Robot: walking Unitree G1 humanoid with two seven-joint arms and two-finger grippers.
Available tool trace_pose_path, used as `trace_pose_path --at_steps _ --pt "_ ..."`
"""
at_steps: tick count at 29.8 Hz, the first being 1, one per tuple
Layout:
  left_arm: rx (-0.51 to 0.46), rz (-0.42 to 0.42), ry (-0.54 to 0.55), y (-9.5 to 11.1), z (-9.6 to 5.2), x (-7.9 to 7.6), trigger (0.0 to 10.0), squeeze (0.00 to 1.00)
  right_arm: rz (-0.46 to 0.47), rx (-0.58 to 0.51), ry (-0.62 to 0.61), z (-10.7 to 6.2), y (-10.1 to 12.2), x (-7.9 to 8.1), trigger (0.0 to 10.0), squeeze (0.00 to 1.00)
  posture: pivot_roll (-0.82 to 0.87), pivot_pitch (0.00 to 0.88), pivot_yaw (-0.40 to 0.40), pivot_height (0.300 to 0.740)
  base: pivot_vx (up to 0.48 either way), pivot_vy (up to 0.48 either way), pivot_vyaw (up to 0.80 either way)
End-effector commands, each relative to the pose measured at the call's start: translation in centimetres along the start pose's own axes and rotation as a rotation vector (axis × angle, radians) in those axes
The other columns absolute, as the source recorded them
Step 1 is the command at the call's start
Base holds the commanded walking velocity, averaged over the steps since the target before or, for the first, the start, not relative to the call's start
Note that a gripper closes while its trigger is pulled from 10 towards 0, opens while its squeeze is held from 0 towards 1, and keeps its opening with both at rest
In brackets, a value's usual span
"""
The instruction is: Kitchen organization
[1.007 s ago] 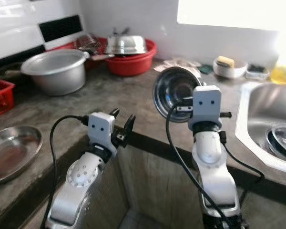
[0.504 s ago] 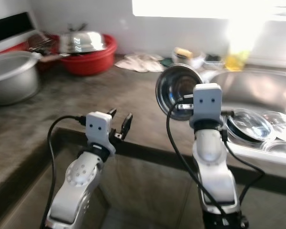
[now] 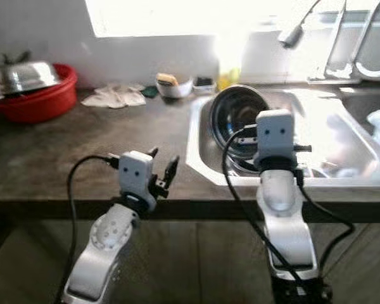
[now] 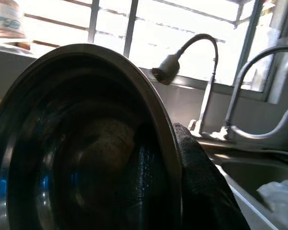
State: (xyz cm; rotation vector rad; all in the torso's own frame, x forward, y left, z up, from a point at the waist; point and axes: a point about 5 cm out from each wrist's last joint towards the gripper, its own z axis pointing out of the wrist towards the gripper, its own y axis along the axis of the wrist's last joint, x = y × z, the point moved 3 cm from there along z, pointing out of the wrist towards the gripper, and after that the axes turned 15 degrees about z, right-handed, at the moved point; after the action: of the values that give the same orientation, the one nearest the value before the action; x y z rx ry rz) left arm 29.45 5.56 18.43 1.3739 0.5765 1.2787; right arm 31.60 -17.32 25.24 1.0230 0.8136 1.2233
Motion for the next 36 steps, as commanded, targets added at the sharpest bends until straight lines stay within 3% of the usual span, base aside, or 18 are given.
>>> trace_pose_path --at_steps 1,18,22,28,36 --pt "0.003 0.024 0.017 -0.2 -0.2 0.7 10.0 0.00 0.026 -0.017 0.027 0.2 0.6 0.8 10.0 0.00 0.00 0.010 0.001 0.740 0.304 -0.368 0.00" --pt "0.000 0.029 0.015 -0.3 -0.1 0.7 10.0 0.00 0.062 0.046 0.112 3.0 1.2 0.4 10.0 0.00 0.00 0.000 -0.003 0.740 0.322 -0.353 0.00" --pt "0.016 -0.013 0.017 -0.4 -0.1 0.6 10.0 0.00 0.039 0.148 0.141 3.8 0.1 0.2 10.0 0.00 0.00 0.009 -0.007 0.740 0.212 -0.064 0.00" --pt "0.031 -0.009 0.035 -0.7 -0.2 0.7 10.0 0.00 0.023 0.251 0.134 5.7 -0.5 -0.7 10.0 0.00 0.00 0.021 -0.014 0.740 0.000 0.000 0.00" --pt "0.045 -0.013 0.051 -0.8 -0.3 0.8 10.0 0.00 -0.033 0.526 0.212 7.2 -3.9 -0.6 10.0 0.00 0.01 0.040 -0.022 0.740 0.000 0.000 0.00"
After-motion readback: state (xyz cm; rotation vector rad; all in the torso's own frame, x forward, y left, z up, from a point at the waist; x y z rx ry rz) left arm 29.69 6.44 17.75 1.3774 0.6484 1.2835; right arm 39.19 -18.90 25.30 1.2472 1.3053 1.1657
